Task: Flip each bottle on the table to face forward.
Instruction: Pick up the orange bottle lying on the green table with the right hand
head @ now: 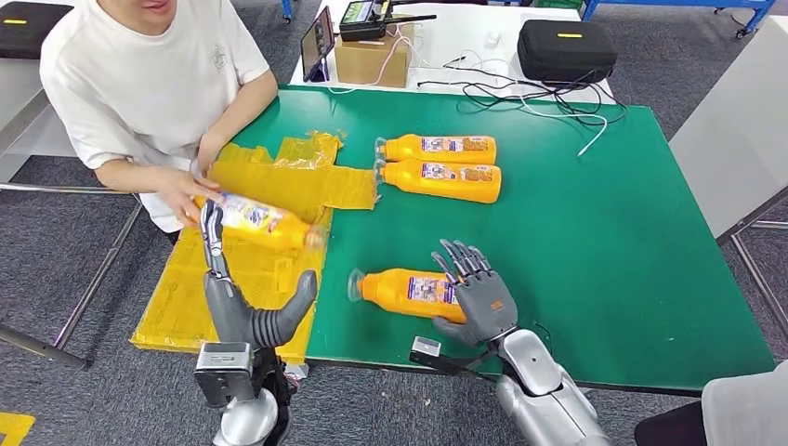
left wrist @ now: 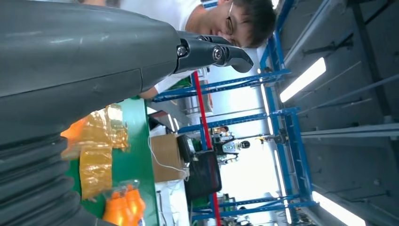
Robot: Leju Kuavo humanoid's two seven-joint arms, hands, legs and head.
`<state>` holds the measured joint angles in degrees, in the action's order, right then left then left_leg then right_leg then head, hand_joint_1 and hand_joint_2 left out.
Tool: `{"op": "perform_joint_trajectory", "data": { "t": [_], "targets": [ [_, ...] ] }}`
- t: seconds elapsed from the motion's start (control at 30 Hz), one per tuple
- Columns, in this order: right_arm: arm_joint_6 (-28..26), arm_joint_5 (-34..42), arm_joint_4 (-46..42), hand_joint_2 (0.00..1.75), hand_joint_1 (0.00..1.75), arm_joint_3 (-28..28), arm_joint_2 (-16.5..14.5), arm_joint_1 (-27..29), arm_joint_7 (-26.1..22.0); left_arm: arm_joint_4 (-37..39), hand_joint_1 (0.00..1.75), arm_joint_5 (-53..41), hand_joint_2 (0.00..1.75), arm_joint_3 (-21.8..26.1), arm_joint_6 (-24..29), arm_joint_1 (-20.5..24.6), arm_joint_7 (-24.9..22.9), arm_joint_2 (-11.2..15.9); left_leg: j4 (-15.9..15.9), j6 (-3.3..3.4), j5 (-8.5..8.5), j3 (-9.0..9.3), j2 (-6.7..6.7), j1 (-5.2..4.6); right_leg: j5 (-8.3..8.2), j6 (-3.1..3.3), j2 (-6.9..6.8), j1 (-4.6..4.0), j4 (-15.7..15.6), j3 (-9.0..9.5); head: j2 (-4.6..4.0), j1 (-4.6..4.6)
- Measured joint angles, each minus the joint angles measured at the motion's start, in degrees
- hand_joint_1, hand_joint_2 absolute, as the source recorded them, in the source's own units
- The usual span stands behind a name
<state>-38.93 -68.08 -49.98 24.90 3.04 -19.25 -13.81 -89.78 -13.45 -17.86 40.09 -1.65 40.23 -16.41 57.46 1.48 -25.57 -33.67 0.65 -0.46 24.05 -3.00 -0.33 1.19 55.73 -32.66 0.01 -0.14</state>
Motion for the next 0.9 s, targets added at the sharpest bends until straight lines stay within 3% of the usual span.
{"op": "perform_joint_trajectory", "data": {
  "t": [0.2, 0.47, 0.83, 0.87, 0.9],
  "targets": [
    [6.67, -3.69, 3.05, 1.75, 0.0, 0.51, 2.03, -3.1, 5.49, -0.37, 0.0, 0.43, 1.75, -2.67, 0.0, -0.63, -0.02, 1.17, -0.02, -0.01, 0.01, -0.01, -0.07, 0.04, 0.0, 0.01, 0.03, -0.03, 0.02, -0.02, 0.01, 0.01],
    [8.11, -3.93, 4.79, 1.75, 0.0, 1.13, 2.67, -4.69, 6.14, -0.38, 0.0, 0.25, 1.75, -3.74, 0.0, -1.09, -0.02, 1.7, -0.01, -0.01, 0.0, -0.07, -0.05, 0.02, 0.0, 0.0, 0.02, -0.01, 0.02, -0.05, 0.0, 0.01],
    [21.58, -1.74, 7.22, 1.75, 0.0, 3.75, 2.5, -9.21, 7.73, -1.73, 0.0, -1.66, 1.75, -4.13, 0.0, -1.76, -0.02, 1.53, -0.02, -0.01, 0.01, 0.12, -0.18, 0.03, -0.03, 0.01, 0.09, -0.02, 0.01, 0.06, 0.0, 0.01],
    [22.55, -1.47, 7.44, 1.75, 0.3, 4.0, 2.4, -9.61, 8.25, -1.78, 0.0, -1.53, 1.75, -4.23, 0.0, -1.76, -0.02, 1.56, -0.02, -0.01, 0.01, 0.17, -0.19, 0.03, -0.03, 0.01, 0.1, -0.02, 0.01, 0.09, -0.01, 0.01],
    [23.32, -1.23, 7.65, 1.75, 0.71, 4.21, 2.26, -9.94, 8.99, -1.8, 0.0, -1.45, 1.75, -4.32, 0.0, -1.76, -0.02, 1.58, -0.02, -0.01, 0.01, 0.2, -0.19, 0.03, -0.03, 0.01, 0.1, -0.02, 0.01, 0.12, -0.01, 0.01]
  ]
}}
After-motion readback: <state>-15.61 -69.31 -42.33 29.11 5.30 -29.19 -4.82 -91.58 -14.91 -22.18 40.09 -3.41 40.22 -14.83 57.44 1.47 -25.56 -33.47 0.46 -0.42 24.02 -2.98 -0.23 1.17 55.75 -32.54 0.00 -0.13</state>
